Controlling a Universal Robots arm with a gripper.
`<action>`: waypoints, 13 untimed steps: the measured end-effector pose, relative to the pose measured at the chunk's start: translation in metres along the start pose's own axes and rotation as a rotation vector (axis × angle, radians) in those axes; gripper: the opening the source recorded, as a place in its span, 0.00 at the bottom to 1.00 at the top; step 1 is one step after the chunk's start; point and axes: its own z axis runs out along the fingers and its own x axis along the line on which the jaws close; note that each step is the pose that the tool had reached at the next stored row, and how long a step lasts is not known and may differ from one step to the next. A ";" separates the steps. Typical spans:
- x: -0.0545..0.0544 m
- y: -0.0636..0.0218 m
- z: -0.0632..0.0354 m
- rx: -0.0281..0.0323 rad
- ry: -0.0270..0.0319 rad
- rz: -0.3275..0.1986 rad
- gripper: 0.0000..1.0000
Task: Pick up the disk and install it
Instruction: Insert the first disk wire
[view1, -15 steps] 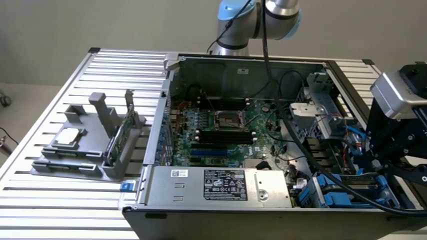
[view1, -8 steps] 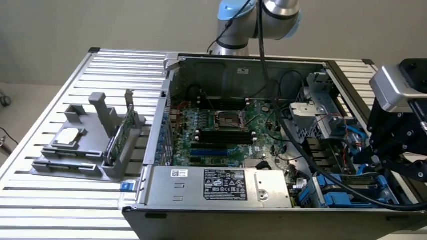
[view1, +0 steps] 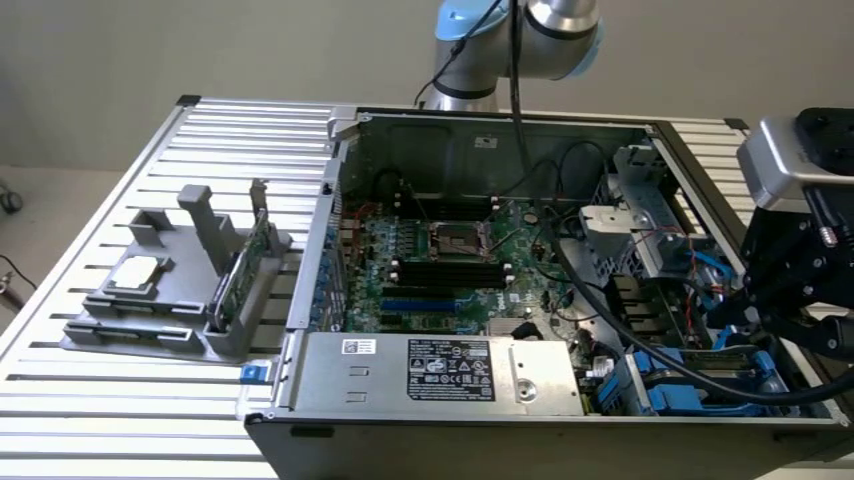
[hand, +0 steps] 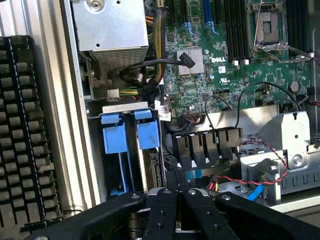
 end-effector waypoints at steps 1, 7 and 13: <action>0.000 0.0000 -0.0001 0.0026 0.0000 0.015 0.11; 0.000 0.0000 -0.0001 0.0174 -0.0011 0.105 0.11; 0.000 0.0000 -0.0001 0.0329 -0.0023 0.198 0.11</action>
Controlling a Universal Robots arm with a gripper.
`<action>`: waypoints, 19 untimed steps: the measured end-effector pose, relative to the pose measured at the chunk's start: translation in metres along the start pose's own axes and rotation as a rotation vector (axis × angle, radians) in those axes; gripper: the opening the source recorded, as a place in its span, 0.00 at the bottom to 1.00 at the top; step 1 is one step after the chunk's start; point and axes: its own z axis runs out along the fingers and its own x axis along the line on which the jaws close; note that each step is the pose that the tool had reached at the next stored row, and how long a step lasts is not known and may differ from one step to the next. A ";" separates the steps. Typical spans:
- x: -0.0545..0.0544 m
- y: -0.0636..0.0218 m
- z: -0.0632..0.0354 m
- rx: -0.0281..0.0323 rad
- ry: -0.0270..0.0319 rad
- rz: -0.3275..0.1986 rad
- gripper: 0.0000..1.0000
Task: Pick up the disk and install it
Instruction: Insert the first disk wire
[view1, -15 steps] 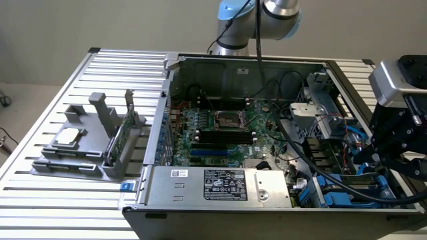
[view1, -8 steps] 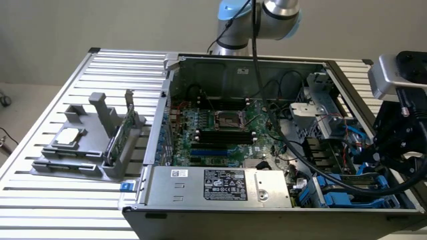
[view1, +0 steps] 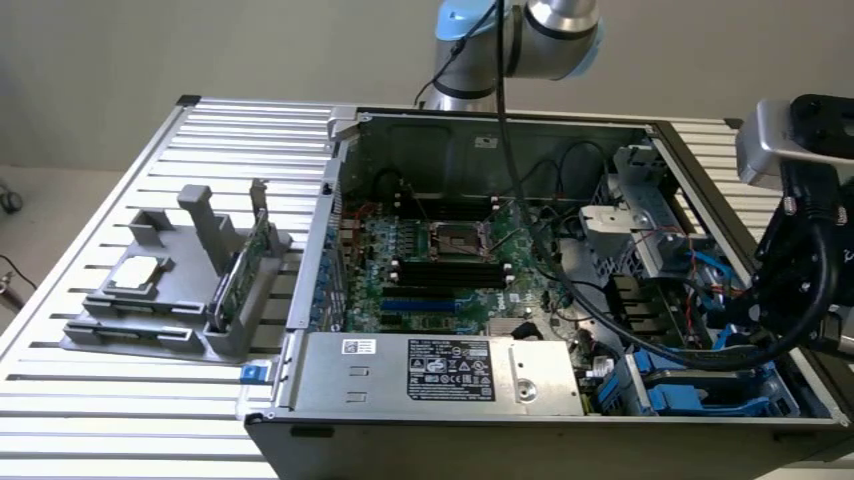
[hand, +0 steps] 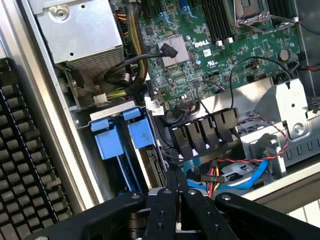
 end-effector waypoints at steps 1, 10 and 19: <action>0.000 0.0000 0.0000 0.0025 -0.0002 0.015 0.11; 0.000 0.0000 0.0000 0.0249 -0.0015 0.155 0.11; 0.000 0.0000 0.0001 0.0459 -0.0022 0.296 0.11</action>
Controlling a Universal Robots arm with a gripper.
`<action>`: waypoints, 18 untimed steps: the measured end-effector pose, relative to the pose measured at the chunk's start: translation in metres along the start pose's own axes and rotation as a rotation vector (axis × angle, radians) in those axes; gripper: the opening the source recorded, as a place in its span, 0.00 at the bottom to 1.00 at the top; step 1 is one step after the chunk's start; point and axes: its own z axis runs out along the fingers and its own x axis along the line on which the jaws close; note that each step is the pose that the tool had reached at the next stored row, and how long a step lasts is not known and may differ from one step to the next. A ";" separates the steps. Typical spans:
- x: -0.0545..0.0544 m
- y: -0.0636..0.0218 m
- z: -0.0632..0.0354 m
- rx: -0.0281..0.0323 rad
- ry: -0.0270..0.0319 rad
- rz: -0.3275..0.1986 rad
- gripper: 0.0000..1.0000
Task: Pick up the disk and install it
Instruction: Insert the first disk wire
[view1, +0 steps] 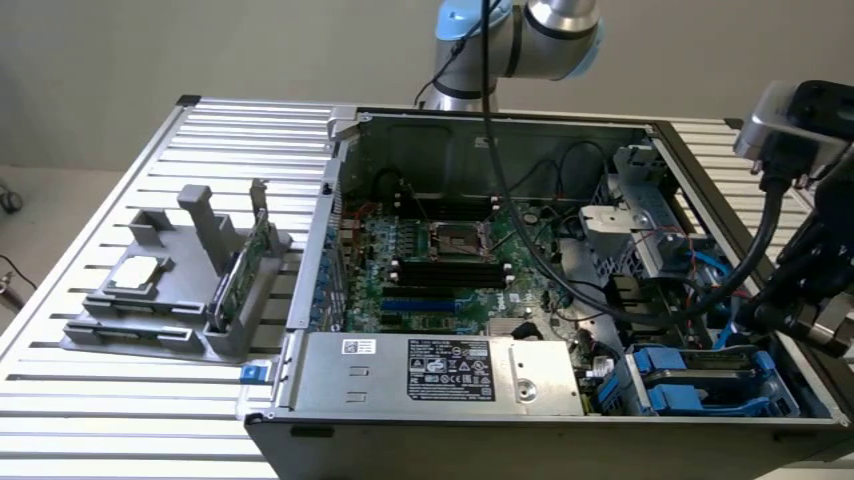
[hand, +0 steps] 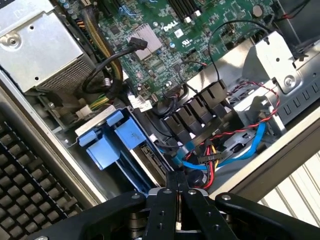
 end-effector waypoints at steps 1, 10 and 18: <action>0.000 0.0000 0.0000 0.0014 0.0007 0.015 0.11; 0.000 0.0000 0.0000 0.0064 0.0115 0.146 0.11; 0.000 0.0000 0.0005 -0.0127 0.0418 0.255 0.11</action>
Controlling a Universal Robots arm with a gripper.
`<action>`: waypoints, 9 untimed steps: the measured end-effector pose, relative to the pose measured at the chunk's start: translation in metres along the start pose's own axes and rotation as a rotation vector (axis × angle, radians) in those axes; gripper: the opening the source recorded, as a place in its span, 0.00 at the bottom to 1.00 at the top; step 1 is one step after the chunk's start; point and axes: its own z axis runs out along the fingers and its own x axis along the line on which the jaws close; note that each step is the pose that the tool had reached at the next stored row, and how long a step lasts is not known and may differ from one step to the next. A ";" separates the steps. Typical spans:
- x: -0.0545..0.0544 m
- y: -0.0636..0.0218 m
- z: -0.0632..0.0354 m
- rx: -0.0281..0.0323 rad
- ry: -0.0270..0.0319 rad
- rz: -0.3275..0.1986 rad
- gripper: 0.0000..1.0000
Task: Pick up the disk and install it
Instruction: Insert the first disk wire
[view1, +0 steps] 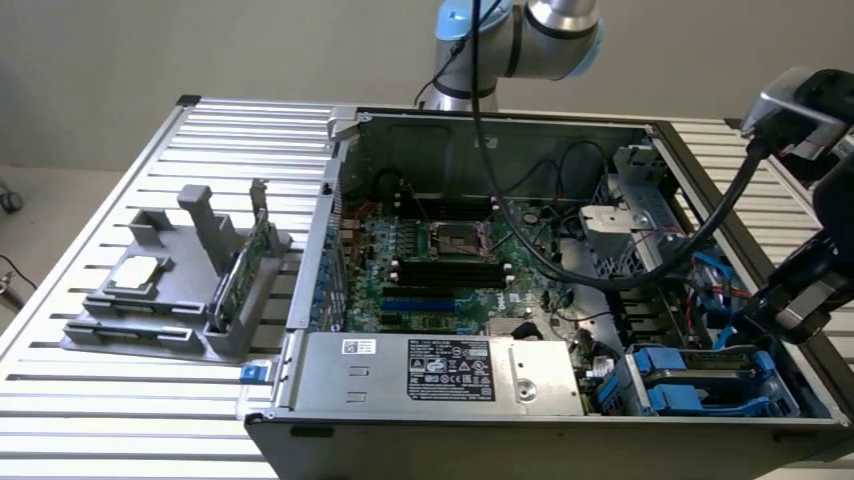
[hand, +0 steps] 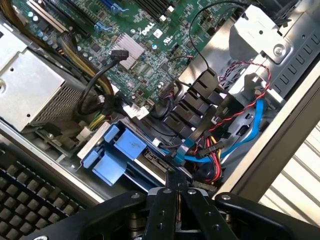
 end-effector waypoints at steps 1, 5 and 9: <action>0.000 0.0000 0.0002 -0.0037 0.0054 0.012 0.11; 0.000 -0.0001 0.0010 -0.0147 0.0233 0.067 0.11; 0.000 -0.0002 0.0023 -0.0157 0.0284 0.130 0.11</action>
